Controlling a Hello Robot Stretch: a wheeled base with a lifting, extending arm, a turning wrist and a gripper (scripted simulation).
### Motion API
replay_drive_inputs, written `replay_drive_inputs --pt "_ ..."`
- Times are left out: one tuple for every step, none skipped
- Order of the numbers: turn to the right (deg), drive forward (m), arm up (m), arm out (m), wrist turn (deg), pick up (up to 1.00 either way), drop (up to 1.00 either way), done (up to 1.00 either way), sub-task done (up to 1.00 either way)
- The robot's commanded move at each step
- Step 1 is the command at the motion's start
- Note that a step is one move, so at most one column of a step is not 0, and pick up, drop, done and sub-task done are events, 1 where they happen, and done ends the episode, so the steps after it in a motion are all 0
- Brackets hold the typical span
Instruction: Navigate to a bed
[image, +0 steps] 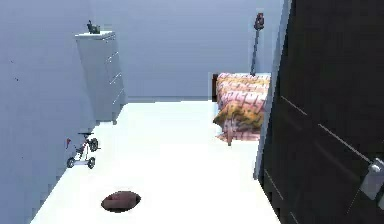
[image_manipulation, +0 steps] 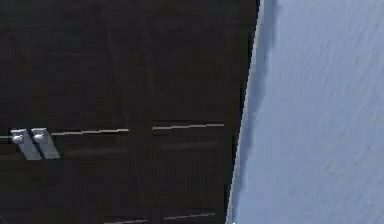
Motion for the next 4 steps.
replay_drive_inputs --pt "0.0 1.00 0.00 0.00 0.0 0.00 0.00 0.00 0.00" --pt "0.0 0.80 0.00 0.00 0.0 0.00 0.00 0.00 0.00" --pt "45.0 0.00 0.00 0.00 0.0 0.00 0.00 0.00 0.00" --pt "0.0 0.00 0.00 0.00 0.0 0.00 0.00 1.00 0.00"
